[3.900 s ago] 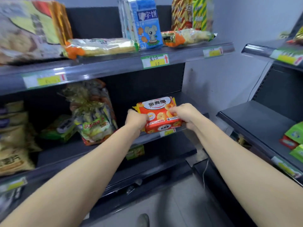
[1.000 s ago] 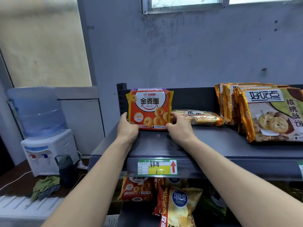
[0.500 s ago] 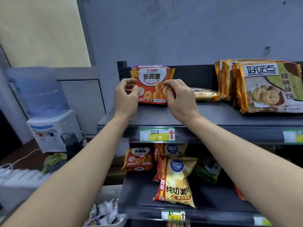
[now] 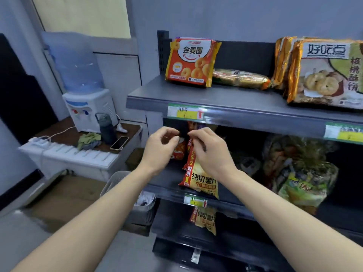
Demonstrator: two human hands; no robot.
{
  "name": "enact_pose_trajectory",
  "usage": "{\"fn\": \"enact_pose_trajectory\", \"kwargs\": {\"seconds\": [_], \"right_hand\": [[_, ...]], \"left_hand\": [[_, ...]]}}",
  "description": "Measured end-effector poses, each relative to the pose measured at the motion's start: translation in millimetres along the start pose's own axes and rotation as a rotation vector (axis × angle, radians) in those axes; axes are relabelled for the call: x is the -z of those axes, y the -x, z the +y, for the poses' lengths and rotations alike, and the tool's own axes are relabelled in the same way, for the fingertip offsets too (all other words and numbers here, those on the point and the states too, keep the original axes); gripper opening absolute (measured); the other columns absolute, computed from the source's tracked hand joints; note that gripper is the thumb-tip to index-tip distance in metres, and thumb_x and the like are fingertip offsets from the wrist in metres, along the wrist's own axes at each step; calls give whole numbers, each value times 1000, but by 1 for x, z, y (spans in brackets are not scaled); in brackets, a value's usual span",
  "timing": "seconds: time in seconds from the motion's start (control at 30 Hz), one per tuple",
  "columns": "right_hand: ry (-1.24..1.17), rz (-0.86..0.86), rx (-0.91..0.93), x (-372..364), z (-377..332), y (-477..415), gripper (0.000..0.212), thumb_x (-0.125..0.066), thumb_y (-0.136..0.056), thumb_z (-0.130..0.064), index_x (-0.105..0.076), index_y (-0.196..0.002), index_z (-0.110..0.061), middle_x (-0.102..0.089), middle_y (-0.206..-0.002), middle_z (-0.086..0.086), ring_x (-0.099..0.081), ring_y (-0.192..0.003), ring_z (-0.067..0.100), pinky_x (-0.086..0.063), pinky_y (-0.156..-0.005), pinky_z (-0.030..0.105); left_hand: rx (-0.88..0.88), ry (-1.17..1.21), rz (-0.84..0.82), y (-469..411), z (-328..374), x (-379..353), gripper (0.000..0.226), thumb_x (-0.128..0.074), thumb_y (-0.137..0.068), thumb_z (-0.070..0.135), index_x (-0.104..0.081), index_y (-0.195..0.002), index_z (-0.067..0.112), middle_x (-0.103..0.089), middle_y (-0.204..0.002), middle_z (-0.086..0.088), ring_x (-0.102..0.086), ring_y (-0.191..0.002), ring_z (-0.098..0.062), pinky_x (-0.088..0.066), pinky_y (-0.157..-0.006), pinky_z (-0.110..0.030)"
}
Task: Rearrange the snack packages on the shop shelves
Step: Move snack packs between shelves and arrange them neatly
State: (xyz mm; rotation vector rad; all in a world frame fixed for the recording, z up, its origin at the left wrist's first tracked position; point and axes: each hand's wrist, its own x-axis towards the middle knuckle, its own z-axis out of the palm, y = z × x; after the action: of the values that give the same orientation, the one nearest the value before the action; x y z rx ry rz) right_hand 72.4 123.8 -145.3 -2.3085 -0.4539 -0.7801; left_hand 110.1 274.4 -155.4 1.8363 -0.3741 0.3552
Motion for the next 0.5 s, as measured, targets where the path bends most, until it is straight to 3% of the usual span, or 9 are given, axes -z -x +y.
{"fn": "enact_pose_trajectory", "kwargs": {"seconds": [0.1,0.2,0.33,0.5], "right_hand": [[-16,-165,-124,-26,14,16,30,-52,-92,-11,-61,-120,-8,-61,-117,8,-57,-108,23,-41,-93,26],[-51,-279,-250,-54,22,25,37,-53,-93,-16,-55,-129,-10,-55,-131,9,-51,-120,23,-33,-95,19],[-116,-419,-443,-94,36,25,49,-51,-95,-26,-41,-141,-12,-41,-145,6,-41,-131,22,-33,-108,31],[-116,-436,-589,-147,62,7,62,-52,-95,-30,-25,-147,-9,-25,-154,8,-26,-141,22,-21,-113,30]], "left_hand": [[131,-39,-6,18,-27,3,11,-59,-88,11,-61,-87,21,-61,-74,7,-54,-65,-5,-43,-63,-23],[253,-71,-3,29,-50,8,6,-58,-89,10,-61,-91,15,-63,-81,1,-55,-73,-13,-47,-72,-34],[357,-124,-1,22,-84,14,10,-57,-90,12,-60,-99,11,-62,-92,-5,-55,-85,-18,-48,-86,-39],[423,-167,-79,-8,-138,11,26,-58,-91,17,-58,-114,6,-60,-101,-2,-54,-91,-15,-42,-79,-26]]}}
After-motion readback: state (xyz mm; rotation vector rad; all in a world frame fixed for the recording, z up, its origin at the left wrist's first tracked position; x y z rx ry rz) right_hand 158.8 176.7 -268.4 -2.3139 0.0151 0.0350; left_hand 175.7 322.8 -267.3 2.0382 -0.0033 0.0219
